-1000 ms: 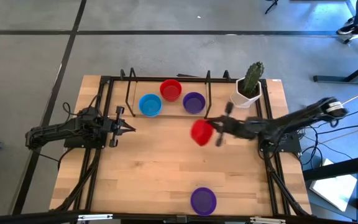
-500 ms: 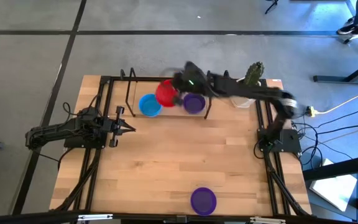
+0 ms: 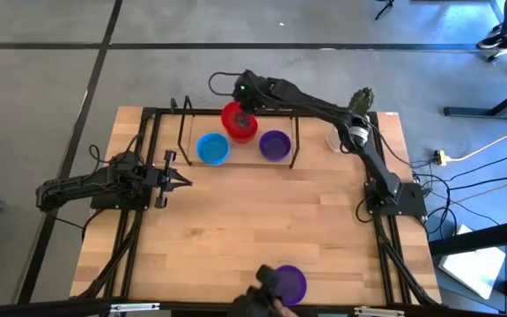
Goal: Pick & Place Mini bowls
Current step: Stack the red bowl on top of the red bowl on the shelf
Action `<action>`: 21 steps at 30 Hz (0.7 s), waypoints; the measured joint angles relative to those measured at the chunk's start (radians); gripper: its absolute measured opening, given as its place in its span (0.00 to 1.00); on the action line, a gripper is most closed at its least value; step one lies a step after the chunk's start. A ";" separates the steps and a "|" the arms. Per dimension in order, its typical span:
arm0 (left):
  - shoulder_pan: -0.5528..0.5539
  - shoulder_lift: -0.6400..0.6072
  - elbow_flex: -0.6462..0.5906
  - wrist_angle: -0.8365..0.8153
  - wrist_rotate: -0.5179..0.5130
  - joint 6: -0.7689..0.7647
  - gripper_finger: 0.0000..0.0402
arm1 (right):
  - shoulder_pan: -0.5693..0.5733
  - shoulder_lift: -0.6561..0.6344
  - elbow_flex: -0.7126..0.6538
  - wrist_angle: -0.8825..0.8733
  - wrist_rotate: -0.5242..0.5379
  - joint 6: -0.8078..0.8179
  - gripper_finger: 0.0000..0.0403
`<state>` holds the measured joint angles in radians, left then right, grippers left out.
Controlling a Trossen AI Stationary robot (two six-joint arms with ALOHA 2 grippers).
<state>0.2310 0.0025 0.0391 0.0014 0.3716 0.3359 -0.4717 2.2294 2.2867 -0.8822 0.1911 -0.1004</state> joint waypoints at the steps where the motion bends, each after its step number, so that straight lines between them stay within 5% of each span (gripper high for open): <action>1: 0.000 0.000 0.000 -0.001 -0.005 0.000 0.03 | -0.015 0.007 -0.002 -0.020 -0.012 0.013 0.01; 21: 0.000 0.000 0.000 -0.003 -0.057 0.000 0.01 | -0.040 0.085 -0.004 -0.036 -0.090 0.005 0.05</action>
<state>0.2310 0.0025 0.0391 -0.0013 0.3149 0.3355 -0.5117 2.3146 2.2826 -0.9184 0.1009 -0.0950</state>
